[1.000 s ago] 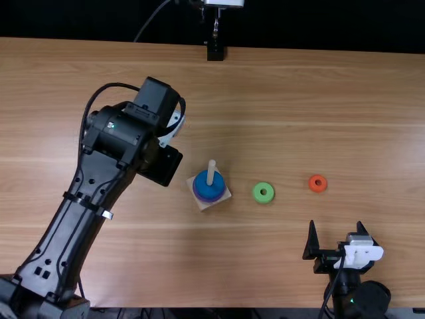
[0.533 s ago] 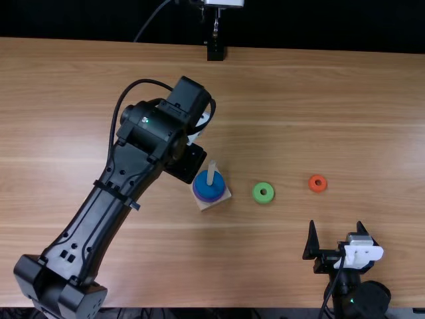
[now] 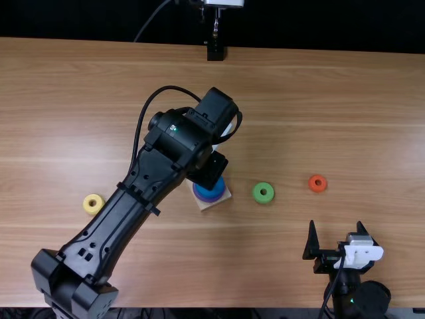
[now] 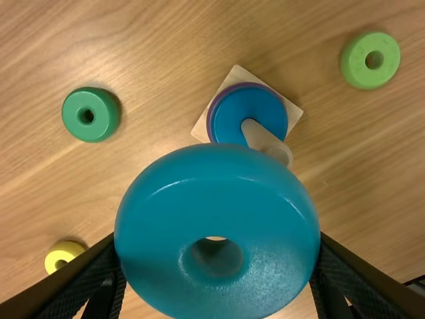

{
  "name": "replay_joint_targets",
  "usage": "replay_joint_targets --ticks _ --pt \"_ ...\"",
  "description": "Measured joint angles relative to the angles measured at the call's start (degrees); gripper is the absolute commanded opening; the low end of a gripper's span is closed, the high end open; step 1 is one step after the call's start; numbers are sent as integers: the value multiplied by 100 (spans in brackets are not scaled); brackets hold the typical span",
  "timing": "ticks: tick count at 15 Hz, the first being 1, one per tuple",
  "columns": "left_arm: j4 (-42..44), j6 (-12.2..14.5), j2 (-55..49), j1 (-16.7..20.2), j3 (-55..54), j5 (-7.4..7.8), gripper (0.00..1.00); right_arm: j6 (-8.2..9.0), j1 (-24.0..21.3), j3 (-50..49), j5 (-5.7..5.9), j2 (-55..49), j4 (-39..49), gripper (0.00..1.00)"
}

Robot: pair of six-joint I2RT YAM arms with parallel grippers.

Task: Build the Hanoi tower: stack the rings onto the peg from bottom to top in this color order: purple, dark blue, light blue, dark green, light green, yellow, orange.

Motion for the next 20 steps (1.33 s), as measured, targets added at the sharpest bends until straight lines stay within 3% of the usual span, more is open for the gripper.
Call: replay_joint_targets --ticks 8,20 --pt "201 -175 295 -229 299 2 7 2 2 -2 2 0 0 100" --pt "184 -219 404 -229 299 0 8 0 0 0 2 0 -2 100"
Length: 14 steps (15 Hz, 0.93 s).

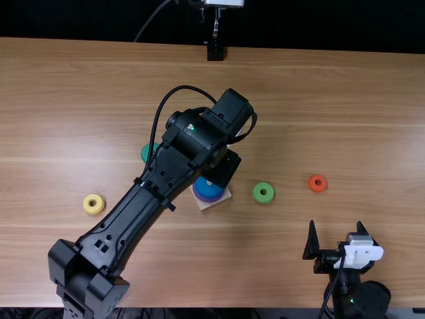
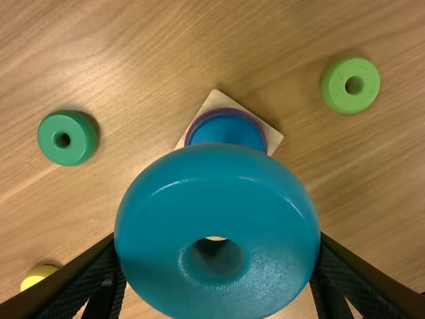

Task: Build the Hanoi tower: stack the rings onto the peg from bottom to top in this color order: purple, dark blue, light blue, dark green, light green, yellow, orange.

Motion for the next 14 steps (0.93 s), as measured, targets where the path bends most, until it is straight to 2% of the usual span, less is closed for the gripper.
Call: replay_joint_targets --ticks 5,6,7,9,10,14 --pt "-7 -131 155 -28 0 2 10 2 0 -2 -2 0 0 100" --pt "-11 -131 153 -33 0 2 18 2 0 -2 0 0 2 100" --pt "-4 -127 153 -39 0 0 38 2 0 -2 -2 0 2 100" --pt "-13 -129 153 -37 0 -4 97 2 0 -2 0 0 2 100" --pt "-39 -129 155 -37 0 0 100 0 0 -2 0 0 2 100" --pt "-63 -133 153 -37 0 0 100 2 2 0 -2 0 2 100"
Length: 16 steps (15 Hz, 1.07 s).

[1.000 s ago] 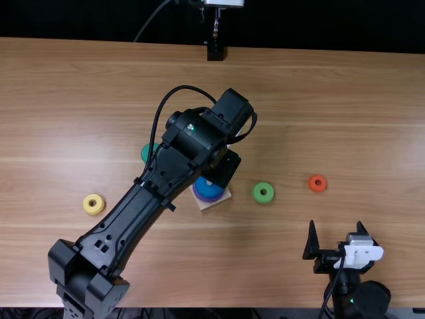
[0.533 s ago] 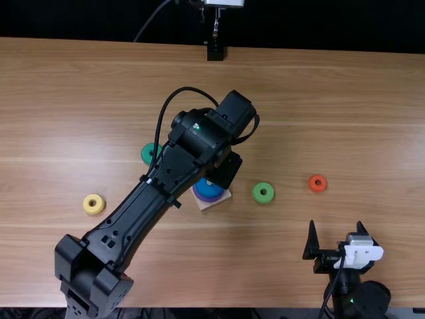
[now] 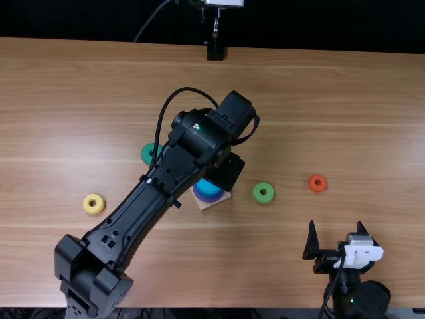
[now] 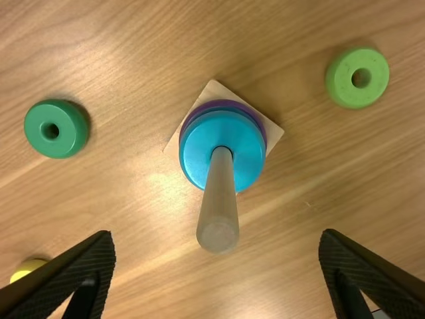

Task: Build the Hanoi tower: stack the rings onto the peg from bottom to top in this color order: purple, dark blue, light blue, dark green, light green, yellow, orange.

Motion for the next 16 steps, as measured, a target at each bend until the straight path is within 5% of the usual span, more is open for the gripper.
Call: replay_joint_targets --ticks 7,13,16 --pt "94 7 0 175 0 0 100 0 -2 0 2 0 0 100" --pt "1838 9 -616 717 -520 -7 100 -2 0 -2 2 0 0 100" --pt "1899 9 -986 1141 -994 -4 100 -2 0 -2 2 0 0 100"
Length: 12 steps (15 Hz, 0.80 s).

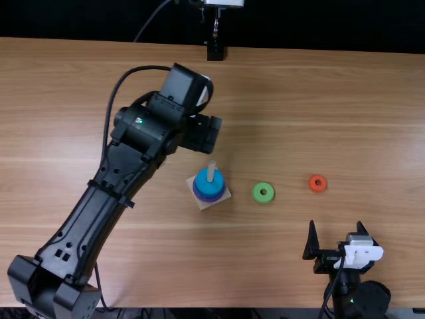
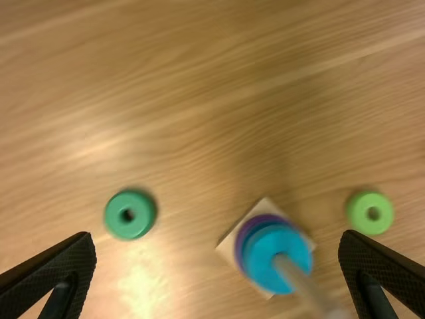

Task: Build the Hanoi tower: stack the rings onto the peg from bottom to top in this color order: purple, dark blue, light blue, dark green, light green, yellow, orange.

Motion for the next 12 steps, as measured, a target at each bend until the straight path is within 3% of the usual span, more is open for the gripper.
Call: replay_joint_targets --ticks 4,6,12 --pt "-1370 2 0 763 -114 -55 100 2 -2 0 -2 0 0 100" --pt "-1591 2 26 1023 -111 -114 100 2 0 0 0 0 0 100" --pt "-1532 20 1224 1038 -114 -120 100 2 0 0 0 0 -2 100"
